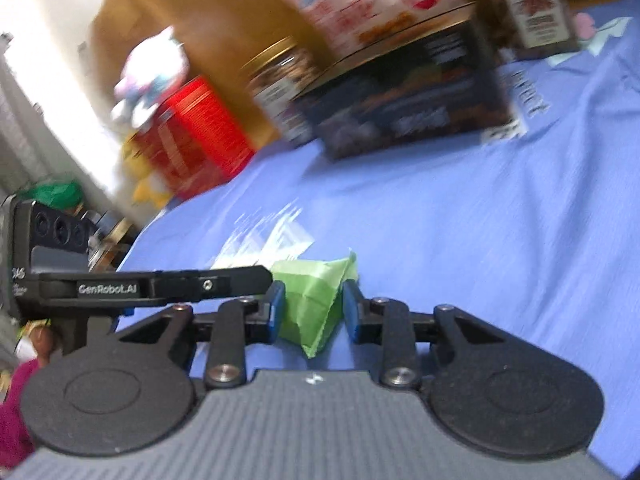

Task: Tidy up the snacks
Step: 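Grasp the green wrapped bar with the right tool, then carry the green bar into the metal tin and open the right tool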

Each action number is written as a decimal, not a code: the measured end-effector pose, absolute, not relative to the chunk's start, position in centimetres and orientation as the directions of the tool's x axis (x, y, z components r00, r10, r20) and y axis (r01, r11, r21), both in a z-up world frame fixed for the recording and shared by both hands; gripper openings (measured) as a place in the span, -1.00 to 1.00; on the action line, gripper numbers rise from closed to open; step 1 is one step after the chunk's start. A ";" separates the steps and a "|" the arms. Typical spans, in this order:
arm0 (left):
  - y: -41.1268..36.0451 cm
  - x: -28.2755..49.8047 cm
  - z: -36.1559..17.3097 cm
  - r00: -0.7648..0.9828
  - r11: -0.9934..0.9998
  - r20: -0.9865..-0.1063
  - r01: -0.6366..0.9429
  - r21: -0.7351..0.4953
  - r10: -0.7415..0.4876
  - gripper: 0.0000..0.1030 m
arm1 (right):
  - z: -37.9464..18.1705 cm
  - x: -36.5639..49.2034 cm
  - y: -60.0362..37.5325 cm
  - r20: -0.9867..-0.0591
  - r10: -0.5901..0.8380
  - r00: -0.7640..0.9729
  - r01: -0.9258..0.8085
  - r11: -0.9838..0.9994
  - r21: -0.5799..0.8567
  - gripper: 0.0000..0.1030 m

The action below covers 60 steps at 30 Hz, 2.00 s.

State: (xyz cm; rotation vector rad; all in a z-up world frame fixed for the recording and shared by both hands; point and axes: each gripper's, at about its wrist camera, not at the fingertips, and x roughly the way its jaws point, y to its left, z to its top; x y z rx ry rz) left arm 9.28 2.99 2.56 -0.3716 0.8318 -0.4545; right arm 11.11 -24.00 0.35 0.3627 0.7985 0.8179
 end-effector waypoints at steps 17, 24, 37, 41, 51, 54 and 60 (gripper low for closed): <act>5.1 0.7 2.7 0.654 0.879 -0.606 0.210 -0.429 -0.452 0.02 | 0.5 1.4 -19.9 -0.544 0.689 0.479 -0.745 0.647 0.162 0.24; 3.6 1.2 1.9 0.621 0.868 -0.617 0.248 -0.431 -0.484 -0.07 | 0.1 1.2 -19.8 -0.541 0.666 0.514 -0.736 0.666 0.120 0.23; 4.1 -0.3 3.5 0.645 0.882 -0.613 0.235 -0.410 -0.456 -0.21 | 0.7 0.6 -18.6 -0.532 0.699 0.478 -0.791 0.606 0.086 -0.10; 3.8 1.6 5.1 0.660 0.886 -0.599 0.258 -0.386 -0.453 -0.21 | 1.4 2.2 -18.4 -0.516 0.699 0.495 -0.778 0.621 0.095 -0.13; 0.8 11.9 11.1 0.741 0.889 -0.494 0.351 -0.294 -0.455 -0.21 | 5.9 10.3 -19.2 -0.379 0.642 0.667 -0.692 0.721 0.004 -0.15; -0.1 16.1 12.3 0.763 0.892 -0.465 0.353 -0.284 -0.450 -0.21 | 6.9 13.7 -19.5 -0.331 0.610 0.720 -0.660 0.750 -0.052 -0.16; -2.3 24.6 12.0 0.766 0.894 -0.465 0.343 -0.287 -0.443 -0.21 | 6.9 20.4 -20.3 -0.303 0.530 0.792 -0.579 0.809 -0.100 -0.16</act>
